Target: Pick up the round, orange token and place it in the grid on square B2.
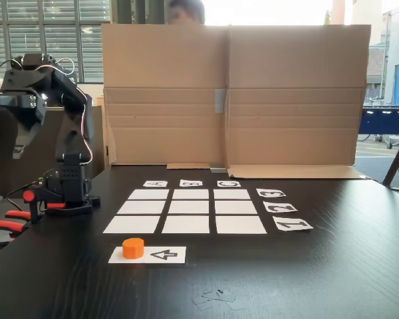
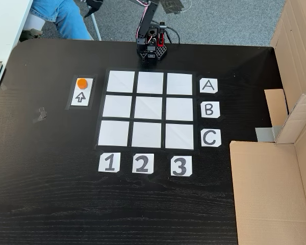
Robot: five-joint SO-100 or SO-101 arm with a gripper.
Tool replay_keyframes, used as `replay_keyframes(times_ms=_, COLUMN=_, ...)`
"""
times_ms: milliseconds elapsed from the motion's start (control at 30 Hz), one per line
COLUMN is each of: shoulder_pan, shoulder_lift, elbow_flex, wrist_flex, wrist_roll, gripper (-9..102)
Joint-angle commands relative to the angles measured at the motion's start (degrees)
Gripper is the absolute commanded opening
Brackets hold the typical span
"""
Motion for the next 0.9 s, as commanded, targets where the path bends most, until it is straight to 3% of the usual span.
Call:
replay_keyframes(times_ms=0, shoulder_pan=-1.8, shoulder_lift=-5.2, elbow_flex=-6.8, wrist_flex=0.3, wrist_roll=-2.5, gripper=81)
replay_keyframes(times_ms=433, shoulder_pan=-9.4, shoulder_lift=-21.6, elbow_flex=-20.3, wrist_flex=0.3, wrist_roll=-16.1, gripper=97)
replay_keyframes(times_ms=867, shoulder_pan=-17.8, shoulder_lift=-28.7, elbow_flex=-19.7, wrist_flex=1.1, wrist_roll=-15.3, gripper=95)
